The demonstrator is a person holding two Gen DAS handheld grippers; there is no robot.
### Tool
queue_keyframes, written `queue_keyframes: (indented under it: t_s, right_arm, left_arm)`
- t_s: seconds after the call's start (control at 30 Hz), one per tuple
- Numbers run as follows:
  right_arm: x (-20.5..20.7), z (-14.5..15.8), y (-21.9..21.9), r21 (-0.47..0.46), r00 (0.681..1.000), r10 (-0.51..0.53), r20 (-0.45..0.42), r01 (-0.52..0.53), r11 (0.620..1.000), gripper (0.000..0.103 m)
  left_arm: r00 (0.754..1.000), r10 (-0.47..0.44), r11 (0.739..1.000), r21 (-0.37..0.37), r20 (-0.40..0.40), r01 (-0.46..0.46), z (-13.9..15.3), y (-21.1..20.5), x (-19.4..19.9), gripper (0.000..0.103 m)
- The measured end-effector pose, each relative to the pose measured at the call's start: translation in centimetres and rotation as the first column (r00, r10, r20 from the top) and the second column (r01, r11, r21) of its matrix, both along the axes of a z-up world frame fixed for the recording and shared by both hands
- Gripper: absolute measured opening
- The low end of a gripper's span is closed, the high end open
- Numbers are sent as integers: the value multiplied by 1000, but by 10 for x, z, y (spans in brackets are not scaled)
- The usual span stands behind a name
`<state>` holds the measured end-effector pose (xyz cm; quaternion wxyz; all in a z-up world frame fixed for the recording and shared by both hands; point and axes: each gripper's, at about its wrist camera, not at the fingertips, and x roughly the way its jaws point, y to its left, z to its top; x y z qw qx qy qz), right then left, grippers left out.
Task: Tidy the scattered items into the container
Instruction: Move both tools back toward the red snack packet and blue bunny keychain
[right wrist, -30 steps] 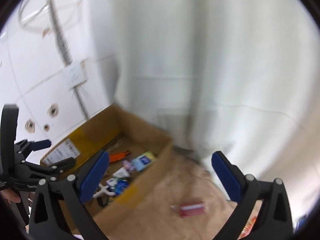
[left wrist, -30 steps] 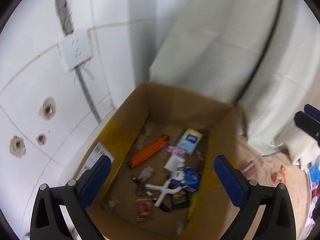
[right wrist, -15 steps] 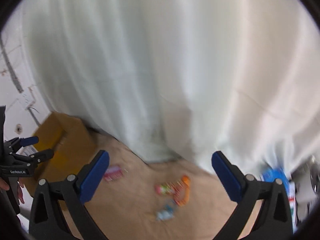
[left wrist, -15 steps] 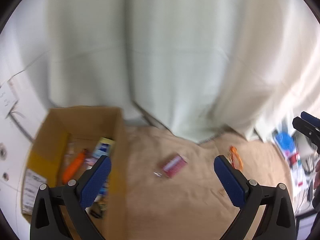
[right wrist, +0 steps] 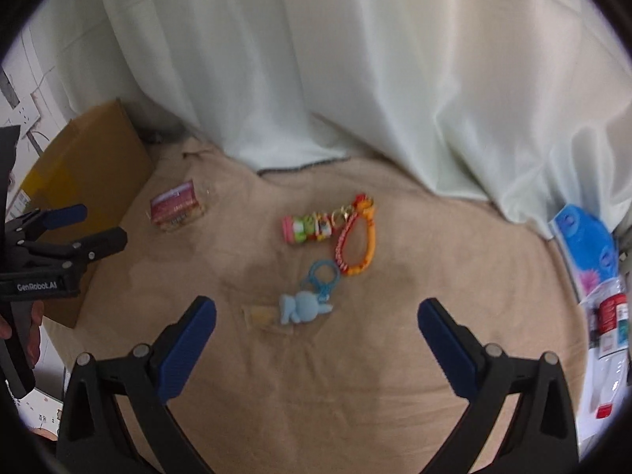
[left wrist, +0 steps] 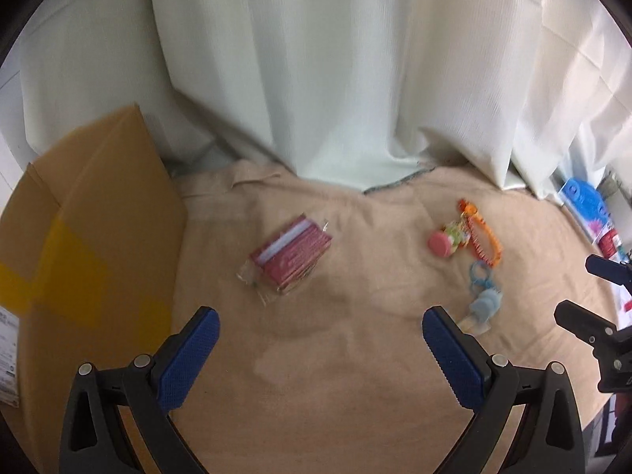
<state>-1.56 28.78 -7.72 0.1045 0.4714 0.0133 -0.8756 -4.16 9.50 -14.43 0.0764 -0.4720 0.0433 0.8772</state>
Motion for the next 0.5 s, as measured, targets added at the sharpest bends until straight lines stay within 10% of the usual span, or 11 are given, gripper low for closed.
queue_keyframes:
  t_s: [0.5]
  right_arm:
    - [-26, -45, 3, -62, 998, -6, 57, 10, 998, 103]
  left_arm:
    - [993, -68, 995, -75, -101, 61, -27, -14, -50, 103]
